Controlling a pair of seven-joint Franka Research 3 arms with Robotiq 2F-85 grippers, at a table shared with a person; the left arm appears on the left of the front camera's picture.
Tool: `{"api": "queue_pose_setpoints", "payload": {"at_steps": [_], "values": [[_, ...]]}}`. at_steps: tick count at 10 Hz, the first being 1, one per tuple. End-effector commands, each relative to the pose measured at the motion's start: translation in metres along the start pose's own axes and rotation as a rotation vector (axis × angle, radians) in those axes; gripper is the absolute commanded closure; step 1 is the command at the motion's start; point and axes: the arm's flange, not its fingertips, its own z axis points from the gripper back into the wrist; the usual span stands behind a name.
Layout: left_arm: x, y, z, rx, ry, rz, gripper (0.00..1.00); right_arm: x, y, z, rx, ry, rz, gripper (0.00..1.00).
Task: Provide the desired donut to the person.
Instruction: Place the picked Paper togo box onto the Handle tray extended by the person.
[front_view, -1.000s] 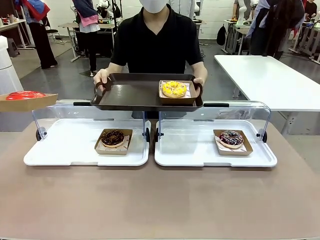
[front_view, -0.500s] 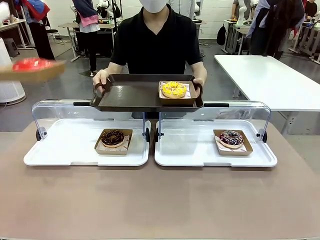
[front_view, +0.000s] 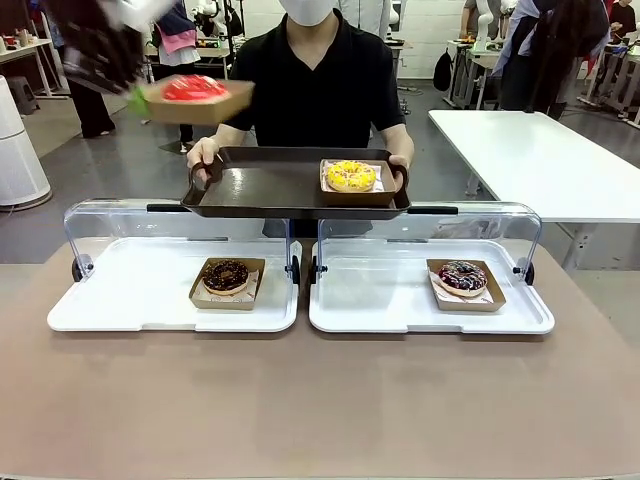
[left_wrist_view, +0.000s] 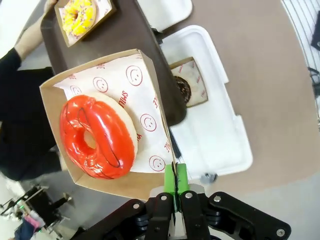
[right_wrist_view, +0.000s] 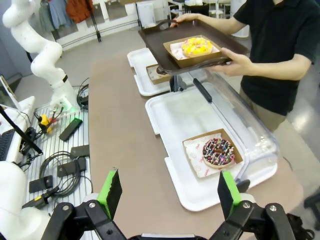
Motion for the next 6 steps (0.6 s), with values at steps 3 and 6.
{"api": "queue_pose_setpoints", "payload": {"at_steps": [3, 6], "values": [[0.027, 0.063, -0.071, -0.092, 0.039, 0.078, 0.99, -0.002, 0.000, -0.001, -0.006, -0.011, 0.004, 0.00], [0.024, 0.080, -0.106, -0.139, 0.069, 0.143, 0.99, -0.002, 0.000, -0.001, -0.006, -0.011, 0.004, 0.00]]}}
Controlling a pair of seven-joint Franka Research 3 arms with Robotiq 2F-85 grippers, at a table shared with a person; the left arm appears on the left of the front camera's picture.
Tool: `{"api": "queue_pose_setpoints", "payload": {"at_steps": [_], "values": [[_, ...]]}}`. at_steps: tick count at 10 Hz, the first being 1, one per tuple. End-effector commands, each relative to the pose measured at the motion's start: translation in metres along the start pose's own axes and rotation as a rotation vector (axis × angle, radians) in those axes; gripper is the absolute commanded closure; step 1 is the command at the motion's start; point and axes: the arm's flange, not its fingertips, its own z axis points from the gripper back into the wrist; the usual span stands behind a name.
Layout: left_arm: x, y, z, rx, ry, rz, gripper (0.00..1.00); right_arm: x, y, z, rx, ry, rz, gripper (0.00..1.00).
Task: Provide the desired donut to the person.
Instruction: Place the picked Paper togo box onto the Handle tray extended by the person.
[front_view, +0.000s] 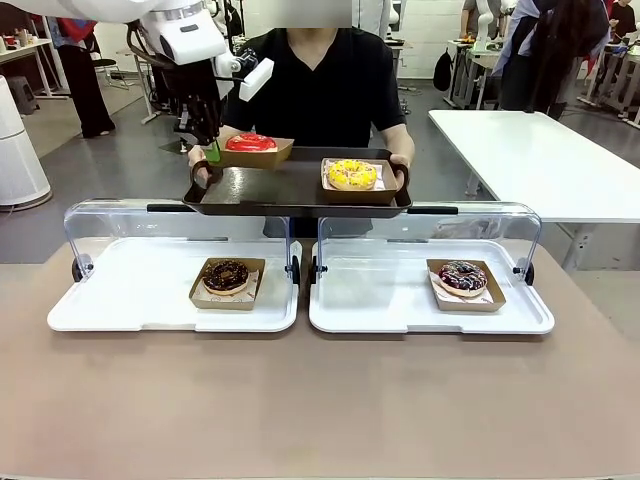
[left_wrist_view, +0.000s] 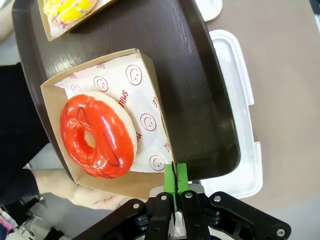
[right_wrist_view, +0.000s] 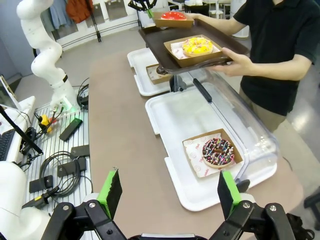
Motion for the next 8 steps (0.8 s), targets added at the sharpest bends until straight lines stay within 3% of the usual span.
{"api": "queue_pose_setpoints", "payload": {"at_steps": [1, 5, 8], "values": [[-0.003, 0.012, -0.007, -0.038, 0.038, 0.057, 0.99, -0.002, 0.000, -0.001, -0.006, -0.011, 0.005, 0.00], [-0.012, 0.019, -0.037, -0.082, 0.014, 0.060, 0.99, -0.002, 0.000, -0.001, -0.006, -0.011, 0.005, 0.00], [-0.015, 0.024, -0.041, -0.078, -0.015, 0.024, 0.08, -0.002, 0.000, -0.001, -0.006, -0.011, 0.005, 0.00]]}}
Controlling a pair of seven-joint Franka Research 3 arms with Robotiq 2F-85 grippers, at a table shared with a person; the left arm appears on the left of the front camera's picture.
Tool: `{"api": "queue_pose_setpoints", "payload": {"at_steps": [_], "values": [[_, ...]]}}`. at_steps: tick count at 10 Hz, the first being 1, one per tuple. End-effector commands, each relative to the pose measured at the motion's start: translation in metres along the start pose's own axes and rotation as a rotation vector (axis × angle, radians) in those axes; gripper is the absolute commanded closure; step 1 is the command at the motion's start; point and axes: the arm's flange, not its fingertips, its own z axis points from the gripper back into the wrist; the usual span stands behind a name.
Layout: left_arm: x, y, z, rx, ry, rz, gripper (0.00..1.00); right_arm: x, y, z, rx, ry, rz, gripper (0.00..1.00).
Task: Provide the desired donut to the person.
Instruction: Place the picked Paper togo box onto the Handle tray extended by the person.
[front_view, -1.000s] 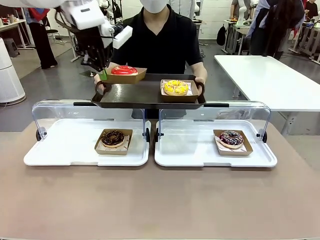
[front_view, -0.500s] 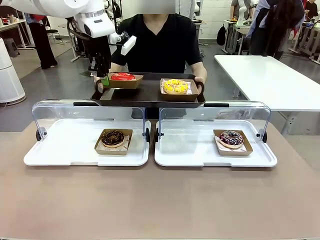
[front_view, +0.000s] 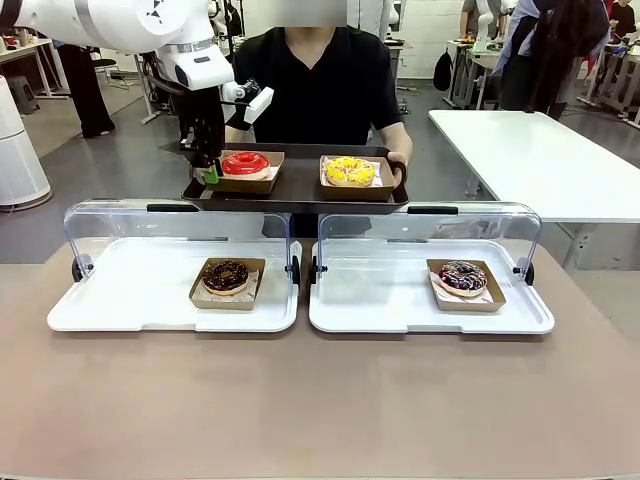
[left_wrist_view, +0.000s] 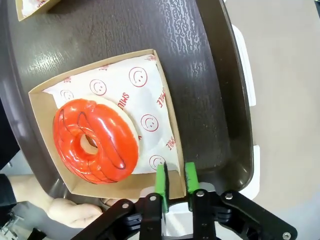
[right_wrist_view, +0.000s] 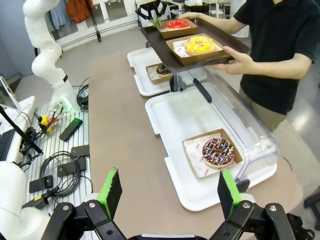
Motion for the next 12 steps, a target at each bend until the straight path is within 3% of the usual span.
{"api": "queue_pose_setpoints", "payload": {"at_steps": [1, 3, 4, 5, 9, 10, 12], "values": [[-0.002, 0.001, 0.005, 0.006, -0.021, -0.019, 0.00, -0.002, 0.000, -0.001, -0.005, -0.011, 0.005, 0.00], [-0.001, 0.006, 0.009, -0.002, -0.016, -0.035, 0.00, -0.002, 0.000, -0.001, -0.005, -0.011, 0.005, 0.00], [0.000, 0.004, 0.007, -0.006, -0.014, -0.035, 0.09, -0.002, 0.000, -0.001, -0.005, -0.011, 0.005, 0.00], [0.000, 0.000, 0.006, -0.007, -0.017, -0.025, 0.00, -0.002, 0.000, -0.001, -0.005, -0.011, 0.005, 0.00], [0.000, 0.000, 0.005, -0.030, -0.031, -0.019, 0.00, -0.002, 0.000, -0.001, -0.005, -0.011, 0.005, 0.00], [-0.002, -0.006, 0.015, -0.010, -0.072, -0.052, 0.00, -0.002, 0.000, -0.001, -0.005, -0.011, 0.005, 0.00], [-0.035, -0.051, 0.053, -0.071, -0.089, -0.146, 0.00, -0.002, 0.000, -0.001, -0.005, -0.011, 0.005, 0.00]]}}
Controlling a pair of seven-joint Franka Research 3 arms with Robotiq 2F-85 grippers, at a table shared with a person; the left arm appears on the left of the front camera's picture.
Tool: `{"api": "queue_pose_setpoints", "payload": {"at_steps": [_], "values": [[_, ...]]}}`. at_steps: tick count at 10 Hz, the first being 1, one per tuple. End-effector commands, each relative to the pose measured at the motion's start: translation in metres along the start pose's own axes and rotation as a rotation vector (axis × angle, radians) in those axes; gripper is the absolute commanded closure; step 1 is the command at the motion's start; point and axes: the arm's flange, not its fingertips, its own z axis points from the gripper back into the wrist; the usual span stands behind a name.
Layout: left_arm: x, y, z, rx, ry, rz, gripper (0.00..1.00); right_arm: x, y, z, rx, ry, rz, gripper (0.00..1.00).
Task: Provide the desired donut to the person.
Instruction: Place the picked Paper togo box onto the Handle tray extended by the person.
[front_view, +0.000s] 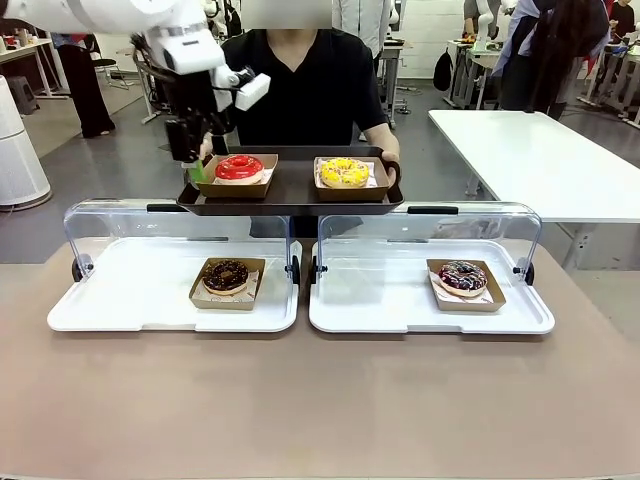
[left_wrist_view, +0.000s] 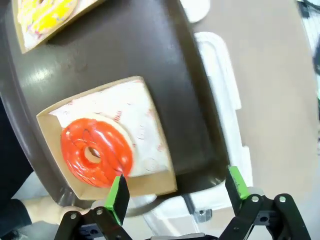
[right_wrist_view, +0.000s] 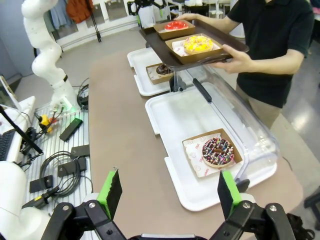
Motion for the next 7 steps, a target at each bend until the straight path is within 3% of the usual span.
{"api": "queue_pose_setpoints", "payload": {"at_steps": [1, 3, 6, 7], "values": [[-0.044, -0.071, 0.036, -0.012, -0.014, -0.119, 0.00, -0.001, 0.000, -0.001, -0.006, -0.011, 0.005, 0.00], [-0.090, -0.130, 0.039, 0.002, -0.031, -0.174, 0.00, -0.001, 0.000, -0.001, -0.006, -0.011, 0.005, 0.00], [-0.144, -0.176, 0.011, 0.009, -0.033, -0.114, 0.00, -0.001, 0.000, -0.001, -0.006, -0.011, 0.005, 0.00], [-0.156, -0.177, 0.001, -0.001, -0.041, -0.098, 0.00, -0.001, 0.000, -0.001, -0.006, -0.011, 0.005, 0.00]]}}
